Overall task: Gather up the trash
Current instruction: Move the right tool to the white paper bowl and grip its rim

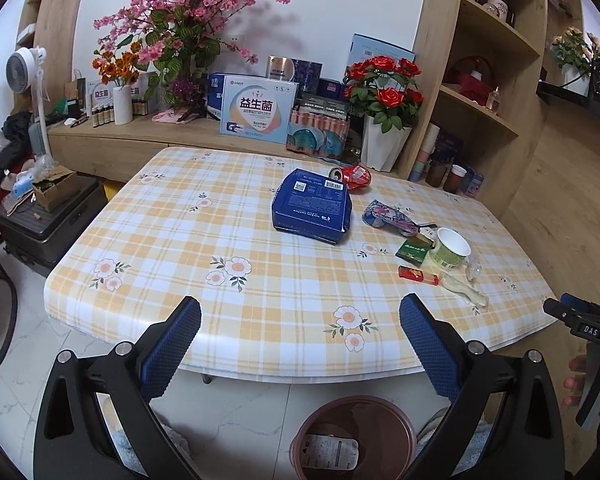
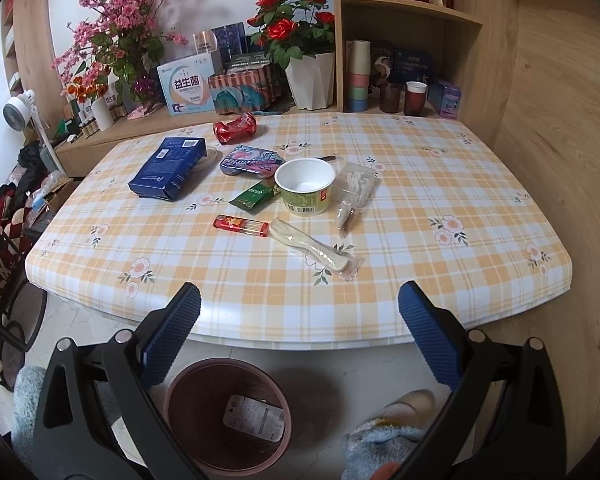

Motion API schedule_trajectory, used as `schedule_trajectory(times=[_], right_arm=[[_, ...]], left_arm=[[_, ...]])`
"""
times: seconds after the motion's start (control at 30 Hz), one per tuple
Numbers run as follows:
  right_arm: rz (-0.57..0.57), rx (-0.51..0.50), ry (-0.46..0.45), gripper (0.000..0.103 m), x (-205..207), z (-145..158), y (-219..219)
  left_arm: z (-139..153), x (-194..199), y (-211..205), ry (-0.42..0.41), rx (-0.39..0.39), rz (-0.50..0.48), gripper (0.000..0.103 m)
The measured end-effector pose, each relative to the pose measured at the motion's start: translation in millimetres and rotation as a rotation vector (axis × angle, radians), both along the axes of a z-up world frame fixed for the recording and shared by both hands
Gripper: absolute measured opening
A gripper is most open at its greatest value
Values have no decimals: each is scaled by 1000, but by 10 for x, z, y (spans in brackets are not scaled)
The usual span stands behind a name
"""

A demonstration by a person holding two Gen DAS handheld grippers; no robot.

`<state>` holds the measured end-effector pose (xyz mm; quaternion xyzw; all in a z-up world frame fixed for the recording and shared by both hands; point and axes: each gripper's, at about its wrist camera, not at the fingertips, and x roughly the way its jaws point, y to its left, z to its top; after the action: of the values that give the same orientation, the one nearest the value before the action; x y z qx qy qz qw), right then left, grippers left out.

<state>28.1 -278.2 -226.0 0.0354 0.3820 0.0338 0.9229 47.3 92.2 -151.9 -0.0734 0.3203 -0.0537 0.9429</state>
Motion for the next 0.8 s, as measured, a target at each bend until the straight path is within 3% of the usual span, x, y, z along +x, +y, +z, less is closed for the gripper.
schedule_trajectory(times=[0.17, 0.53, 0.8], right_arm=[[48, -12, 40, 97, 329, -92, -37], [178, -190, 55, 97, 1430, -456, 240], [151, -198, 122, 97, 2223, -877, 277]], left_arm=[[-90, 214, -5, 11, -1, -10, 97], [-359, 912, -37, 66, -39, -5, 97], [-544, 1286, -110, 91, -44, -22, 97]])
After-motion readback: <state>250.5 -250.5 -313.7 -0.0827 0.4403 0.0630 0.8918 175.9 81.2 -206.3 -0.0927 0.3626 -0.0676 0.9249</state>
